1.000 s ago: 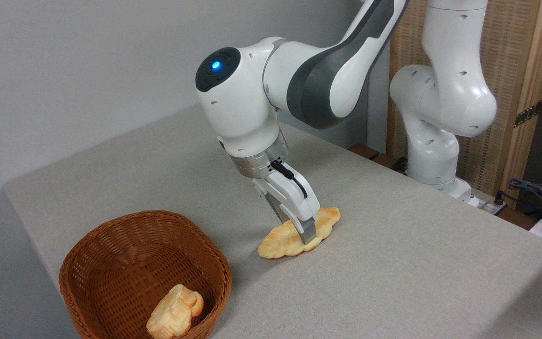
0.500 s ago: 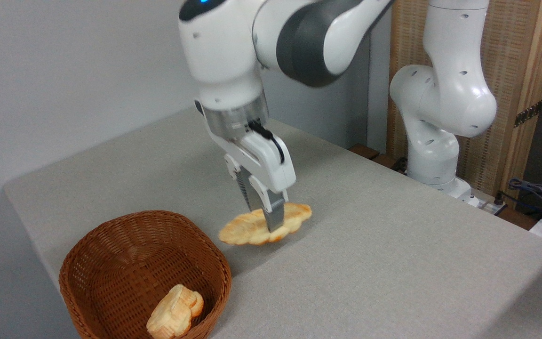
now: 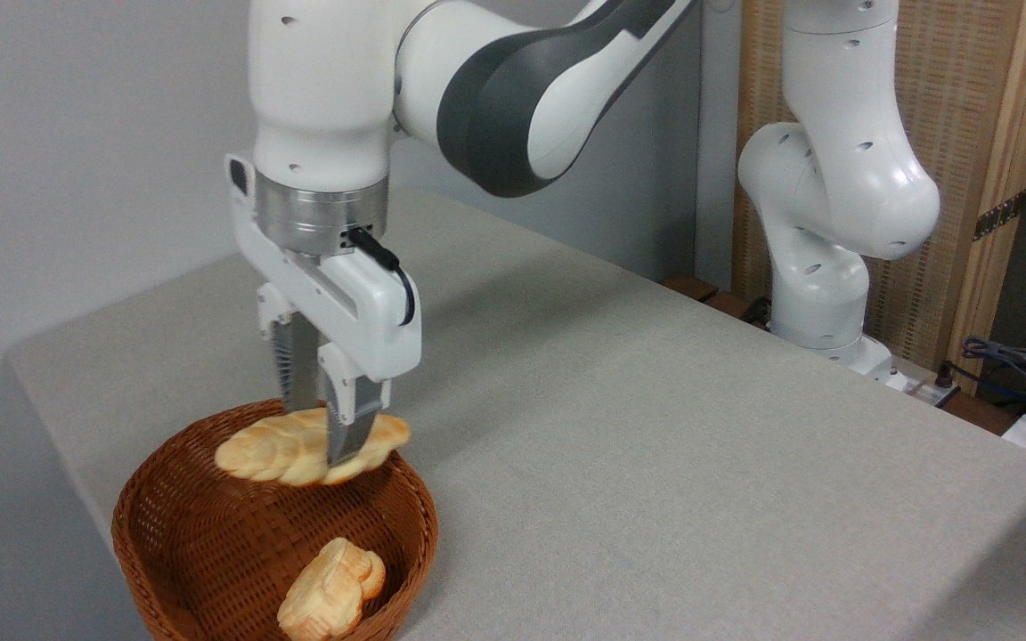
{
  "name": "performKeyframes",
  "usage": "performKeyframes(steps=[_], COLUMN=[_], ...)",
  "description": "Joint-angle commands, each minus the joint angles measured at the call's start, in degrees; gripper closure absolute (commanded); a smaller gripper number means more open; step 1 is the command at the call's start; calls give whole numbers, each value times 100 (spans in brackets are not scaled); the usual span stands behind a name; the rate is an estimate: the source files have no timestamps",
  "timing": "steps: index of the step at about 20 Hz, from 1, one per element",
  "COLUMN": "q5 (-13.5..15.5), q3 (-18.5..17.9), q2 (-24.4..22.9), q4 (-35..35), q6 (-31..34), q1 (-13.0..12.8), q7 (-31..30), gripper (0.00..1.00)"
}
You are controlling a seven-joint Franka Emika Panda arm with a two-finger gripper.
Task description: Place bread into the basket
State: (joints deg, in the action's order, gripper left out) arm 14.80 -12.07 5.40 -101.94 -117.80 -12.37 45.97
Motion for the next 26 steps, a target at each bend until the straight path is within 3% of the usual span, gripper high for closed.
performKeyframes(steps=[1,12,13,15,20,26], q5=[190,129,7,-536,-1372,-1462], q3=[-50,-85,-112,-234,-235,-244], q2=[67,-47,-152,-372,-531,-575], q4=[149,140,140,140,105,122], q6=[-156,-42,254,852,1846,1910], q1=[-20,-2,6,6,-2,6], q7=[-474,-501,-492,-466,-195,18], gripper=[0,0,0,0,0,0])
